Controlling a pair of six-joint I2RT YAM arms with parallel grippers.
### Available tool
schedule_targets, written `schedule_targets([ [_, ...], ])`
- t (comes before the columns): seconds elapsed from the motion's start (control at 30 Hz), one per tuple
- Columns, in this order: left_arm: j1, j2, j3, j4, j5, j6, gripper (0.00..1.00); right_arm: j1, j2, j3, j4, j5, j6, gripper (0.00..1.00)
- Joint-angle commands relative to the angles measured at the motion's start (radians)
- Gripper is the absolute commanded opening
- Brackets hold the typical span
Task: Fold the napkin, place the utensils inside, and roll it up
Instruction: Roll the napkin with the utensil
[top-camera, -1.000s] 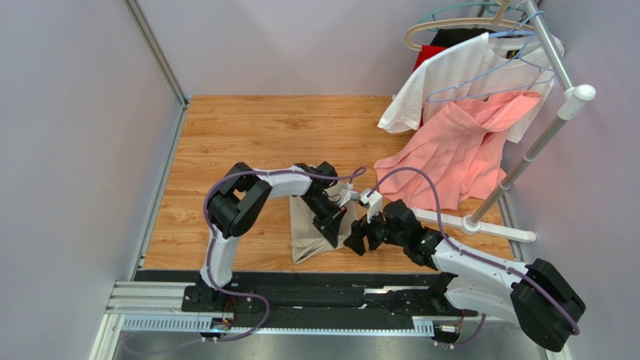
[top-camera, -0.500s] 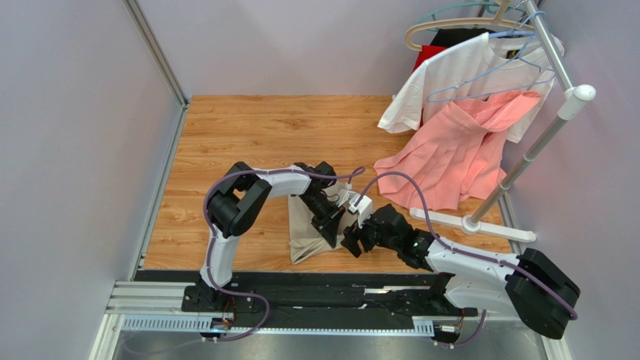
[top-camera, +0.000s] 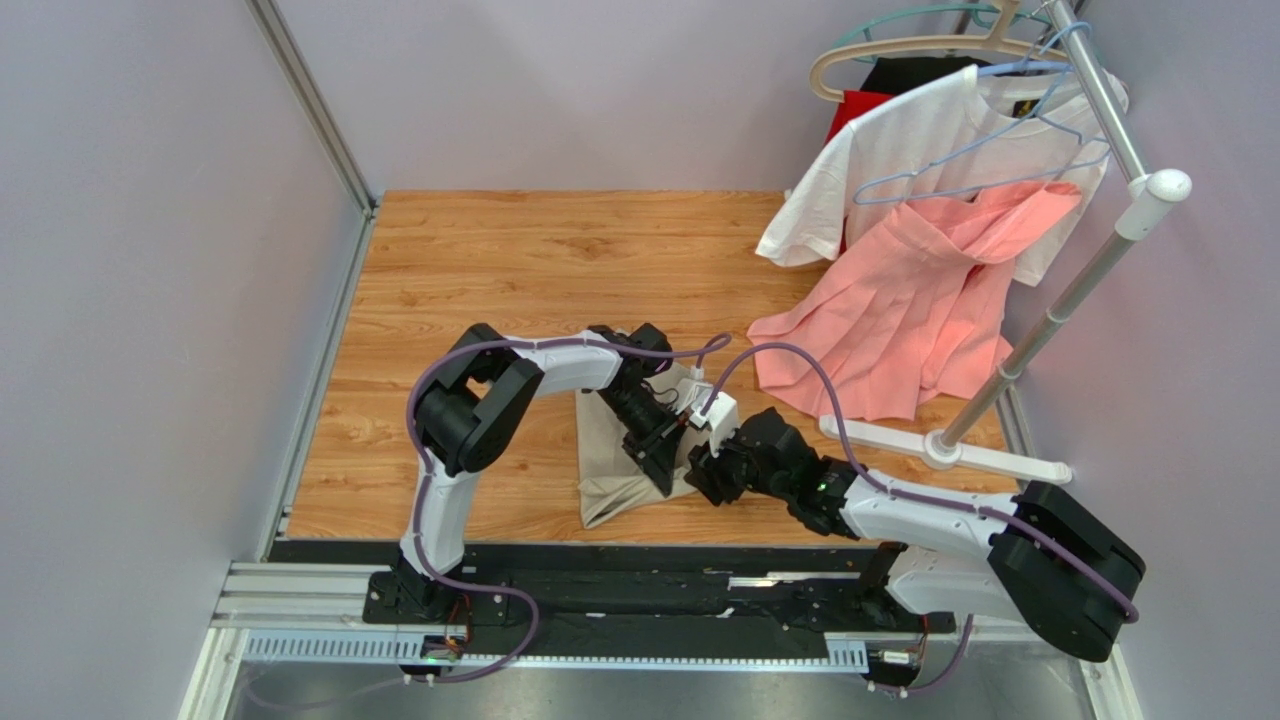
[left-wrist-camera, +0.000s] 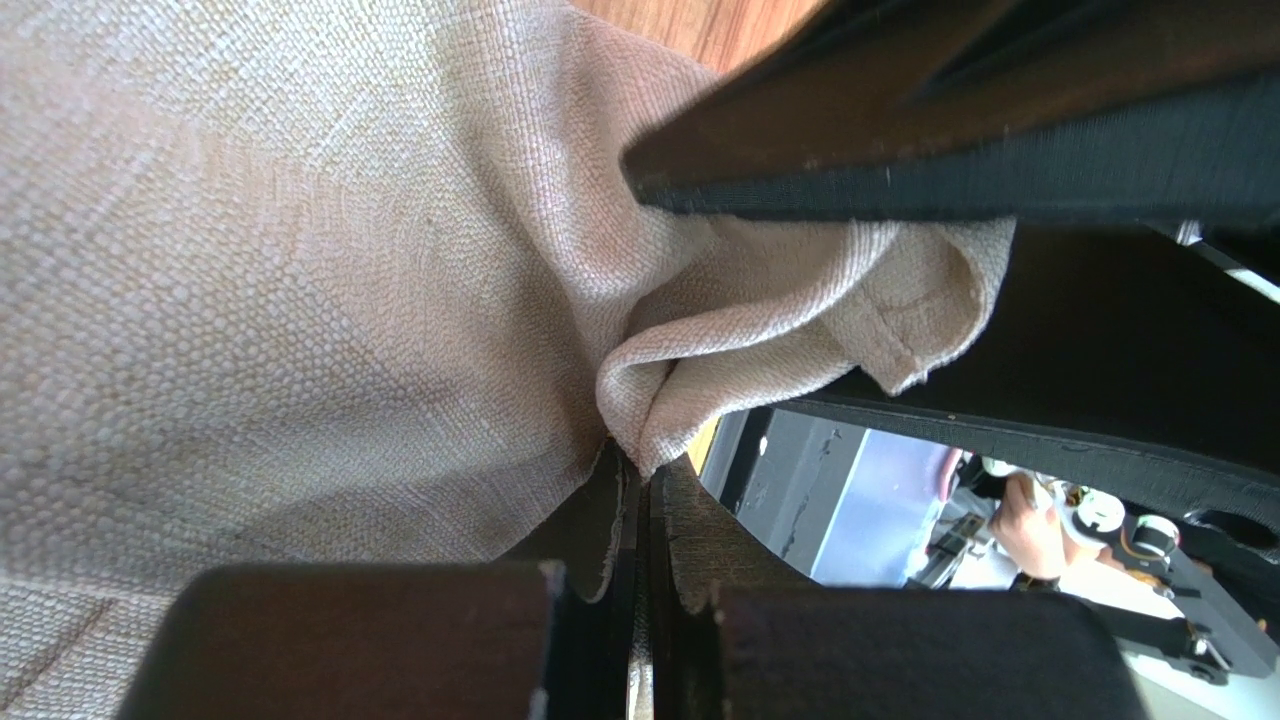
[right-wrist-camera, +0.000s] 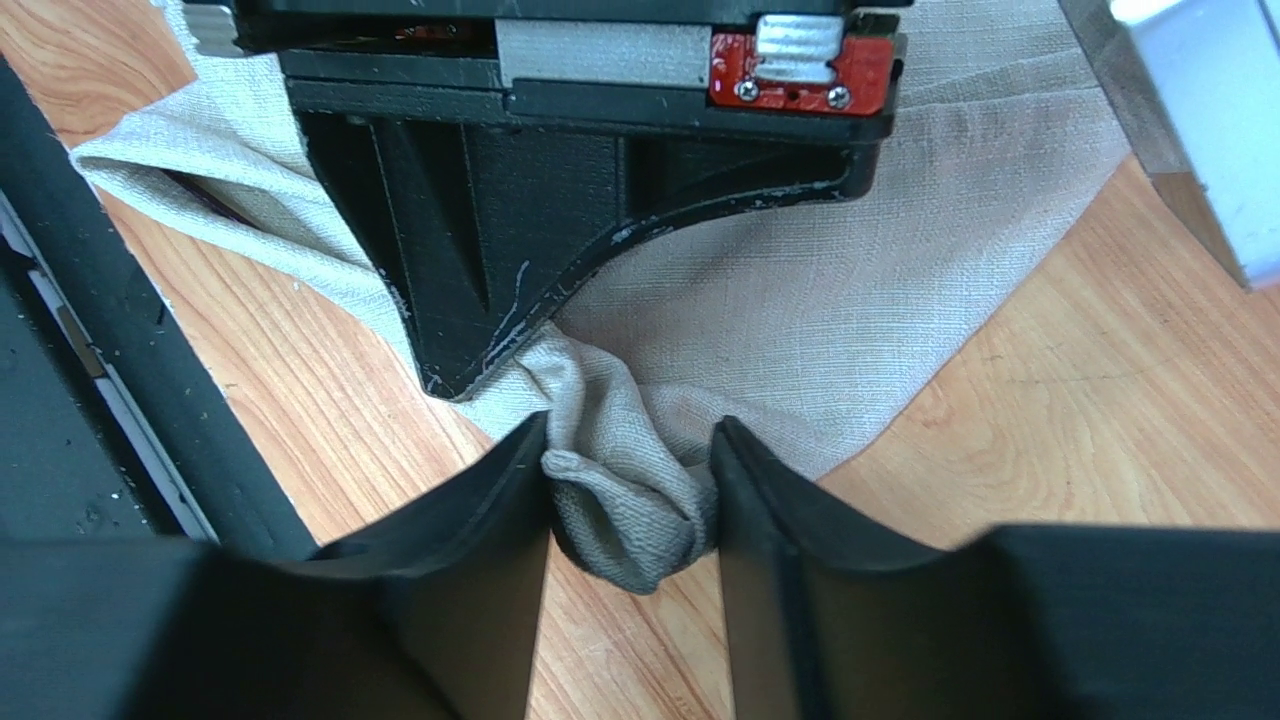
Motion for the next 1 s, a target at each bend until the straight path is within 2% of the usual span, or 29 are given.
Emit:
schedule_targets([
  [0.0, 0.004, 0.007, 0.024, -0.023, -0.007, 0.021, 0.00, 0.004, -0.003, 0.017, 0.058, -0.028, -0.005, 0.35],
  [0.2, 0.005, -0.002, 0.019, 0.006, -0.022, 0.001, 0.01, -0.002, 0.011, 0.025, 0.032, -0.062, 0.023, 0.17],
  [0.23, 0.005, -0.005, 0.013, 0.015, -0.028, -0.002, 0.02, -0.004, 0.012, 0.026, 0.030, -0.062, 0.032, 0.15],
  [0.33, 0.005, -0.021, 0.001, 0.043, -0.036, -0.022, 0.15, -0.013, 0.018, 0.031, 0.009, -0.054, 0.044, 0.00],
  [0.4, 0.007, -0.037, -0.009, 0.064, -0.045, -0.044, 0.28, -0.024, 0.023, 0.032, 0.004, -0.052, 0.061, 0.00],
  [0.57, 0.023, -0.103, -0.061, 0.159, -0.094, -0.110, 0.47, -0.071, 0.018, 0.028, 0.000, -0.098, 0.098, 0.00],
  [0.6, 0.030, -0.117, -0.071, 0.176, -0.111, -0.122, 0.58, -0.079, 0.017, 0.029, -0.003, -0.111, 0.111, 0.00],
  [0.67, 0.050, -0.168, -0.117, 0.245, -0.126, -0.151, 0.69, -0.108, 0.018, 0.032, -0.011, -0.140, 0.121, 0.00],
  [0.97, 0.086, -0.341, -0.249, 0.429, -0.267, -0.234, 0.76, -0.189, 0.075, 0.080, -0.063, -0.250, 0.153, 0.00],
])
